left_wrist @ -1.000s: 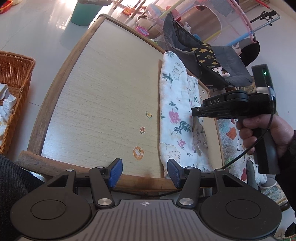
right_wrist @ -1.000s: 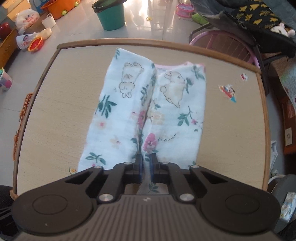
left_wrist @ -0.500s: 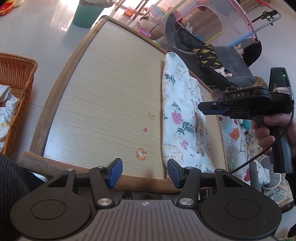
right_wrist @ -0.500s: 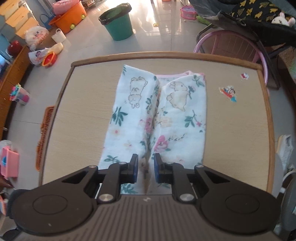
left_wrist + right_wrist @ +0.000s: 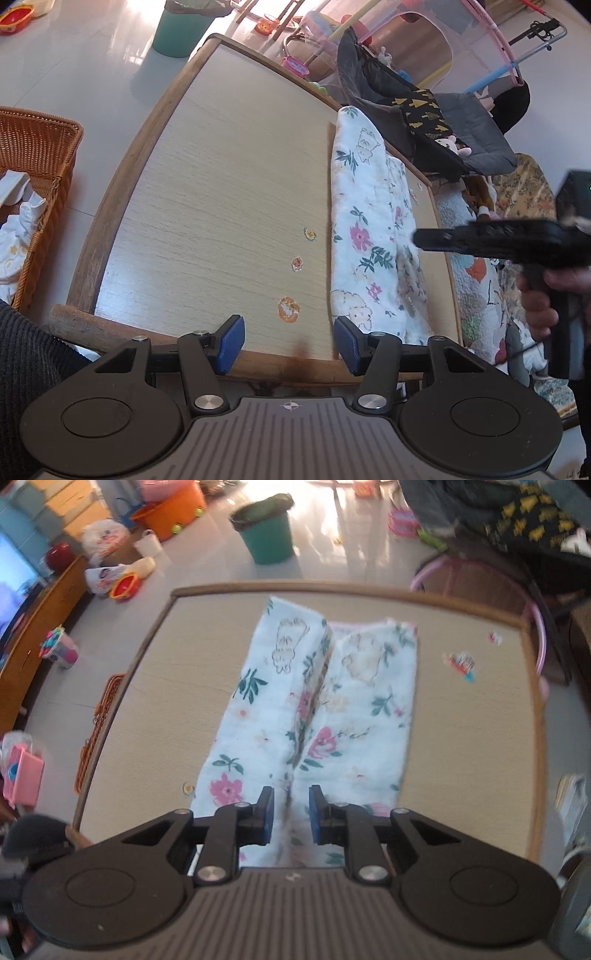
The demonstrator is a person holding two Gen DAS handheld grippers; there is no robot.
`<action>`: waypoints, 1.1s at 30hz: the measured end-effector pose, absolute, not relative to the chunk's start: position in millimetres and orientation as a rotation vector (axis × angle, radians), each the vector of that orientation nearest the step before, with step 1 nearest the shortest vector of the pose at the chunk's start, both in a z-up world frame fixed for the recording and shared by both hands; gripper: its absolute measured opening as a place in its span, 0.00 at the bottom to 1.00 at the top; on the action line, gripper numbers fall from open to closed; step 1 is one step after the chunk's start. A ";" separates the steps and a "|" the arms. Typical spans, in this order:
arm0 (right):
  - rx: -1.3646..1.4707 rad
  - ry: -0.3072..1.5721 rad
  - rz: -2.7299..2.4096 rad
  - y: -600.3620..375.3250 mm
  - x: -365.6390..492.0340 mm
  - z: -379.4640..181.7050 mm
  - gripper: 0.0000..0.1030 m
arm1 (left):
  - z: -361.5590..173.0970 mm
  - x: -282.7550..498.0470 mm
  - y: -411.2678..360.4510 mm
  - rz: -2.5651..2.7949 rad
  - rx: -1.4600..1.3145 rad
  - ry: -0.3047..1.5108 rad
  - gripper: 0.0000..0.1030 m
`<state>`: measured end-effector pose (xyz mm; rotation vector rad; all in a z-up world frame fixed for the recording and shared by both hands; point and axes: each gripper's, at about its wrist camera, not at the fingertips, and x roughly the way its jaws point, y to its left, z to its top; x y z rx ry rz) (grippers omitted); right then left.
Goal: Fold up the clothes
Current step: 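Move the open right gripper to the end of the folded shirt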
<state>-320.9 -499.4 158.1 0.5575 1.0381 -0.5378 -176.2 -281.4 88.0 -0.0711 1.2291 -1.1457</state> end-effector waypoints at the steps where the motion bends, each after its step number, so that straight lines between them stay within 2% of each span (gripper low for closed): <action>1: 0.512 1.038 -0.527 -496.0 -331.6 162.1 0.26 | 89.9 -176.1 -281.4 -1.148 -0.078 1.223 0.53; 3: 0.421 1.044 -0.481 -487.3 -351.8 163.4 0.30 | 94.4 -177.7 -283.9 -1.150 -0.066 1.204 0.53; 7: 0.233 1.057 -0.363 -464.5 -383.6 152.8 0.30 | 110.3 -182.8 -295.6 -1.226 0.030 1.133 0.53; 13: 0.111 1.048 -0.190 -436.2 -414.7 147.1 0.30 | 142.3 -195.3 -326.0 -1.438 0.288 1.028 0.53; 15: 0.053 1.040 -0.140 -427.9 -419.6 147.8 0.31 | 151.3 -204.4 -336.5 -1.526 0.393 0.958 0.55; 17: -0.010 1.042 -0.101 -419.1 -423.5 148.3 0.31 | 157.7 -216.1 -345.7 -1.601 0.511 0.865 0.63; 19: -0.065 1.062 -0.064 -413.0 -423.2 147.8 0.31 | 162.7 -232.7 -352.9 -1.688 0.662 0.721 0.64; 22: -0.131 1.084 -0.027 -409.3 -420.2 146.0 0.31 | 162.6 -254.7 -360.1 -1.836 0.871 0.559 0.64; 25: -0.166 1.100 0.020 -408.5 -414.6 143.2 0.31 | 157.4 -268.5 -368.1 -1.919 1.028 0.487 0.64; 29: -0.223 1.137 0.083 -407.3 -403.7 134.9 0.31 | 149.7 -276.3 -378.5 -1.937 1.127 0.371 0.64; 33: -0.218 1.152 0.129 -411.3 -391.9 128.6 0.31 | 142.6 -278.8 -388.7 -1.972 1.207 0.360 0.64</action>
